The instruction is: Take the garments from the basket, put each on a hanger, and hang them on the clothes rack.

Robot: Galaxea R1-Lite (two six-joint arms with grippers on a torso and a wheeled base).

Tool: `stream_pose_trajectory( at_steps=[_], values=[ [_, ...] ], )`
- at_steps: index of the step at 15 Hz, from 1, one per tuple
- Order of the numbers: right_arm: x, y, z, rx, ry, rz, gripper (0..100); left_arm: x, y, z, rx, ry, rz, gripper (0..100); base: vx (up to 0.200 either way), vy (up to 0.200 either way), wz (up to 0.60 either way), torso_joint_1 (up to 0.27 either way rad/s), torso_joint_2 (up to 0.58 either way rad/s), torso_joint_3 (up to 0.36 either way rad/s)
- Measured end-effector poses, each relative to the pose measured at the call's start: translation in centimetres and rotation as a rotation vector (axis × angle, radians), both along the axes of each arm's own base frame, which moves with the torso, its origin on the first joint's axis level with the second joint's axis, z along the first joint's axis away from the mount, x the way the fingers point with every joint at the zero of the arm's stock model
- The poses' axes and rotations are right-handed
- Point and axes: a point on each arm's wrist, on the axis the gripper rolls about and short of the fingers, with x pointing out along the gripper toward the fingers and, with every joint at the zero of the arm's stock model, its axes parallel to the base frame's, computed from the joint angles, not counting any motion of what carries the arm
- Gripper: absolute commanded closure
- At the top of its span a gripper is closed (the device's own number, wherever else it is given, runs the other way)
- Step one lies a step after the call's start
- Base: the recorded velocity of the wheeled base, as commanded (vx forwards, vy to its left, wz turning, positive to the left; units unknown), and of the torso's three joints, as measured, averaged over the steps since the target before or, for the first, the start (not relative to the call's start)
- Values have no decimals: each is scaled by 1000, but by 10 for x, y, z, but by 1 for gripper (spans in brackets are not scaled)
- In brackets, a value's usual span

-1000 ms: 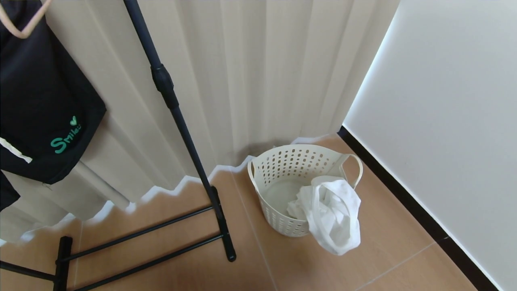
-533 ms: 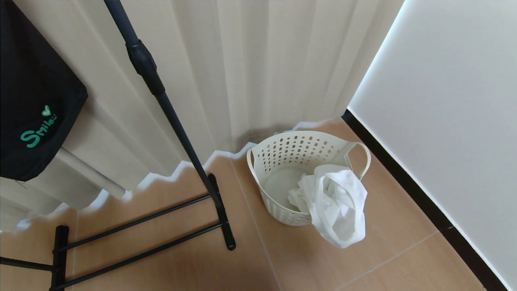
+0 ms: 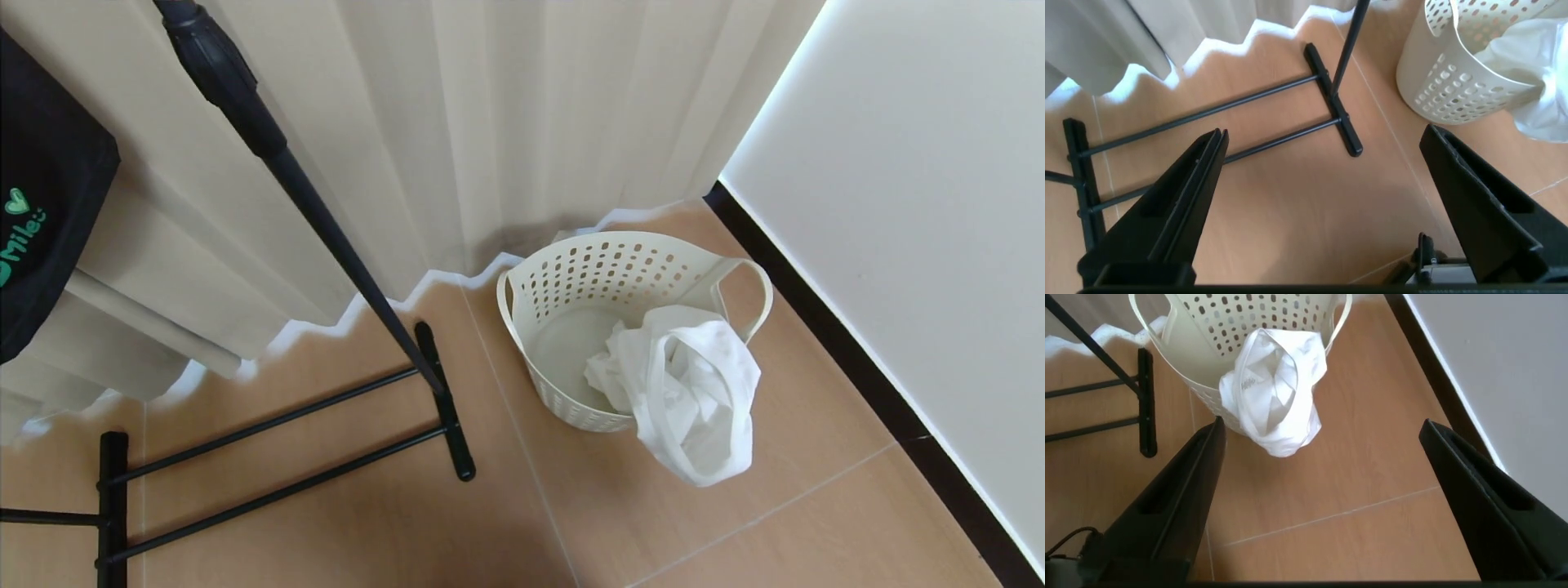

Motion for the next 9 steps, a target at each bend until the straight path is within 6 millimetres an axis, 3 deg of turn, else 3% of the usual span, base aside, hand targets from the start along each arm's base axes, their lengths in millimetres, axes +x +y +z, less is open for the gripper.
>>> stream_pose_trajectory(
  at_steps=[9],
  values=[
    [0, 0, 0, 0, 0, 0, 0, 0, 0, 0, 0, 0, 0, 0, 0, 0, 0, 1, 1, -197]
  ],
)
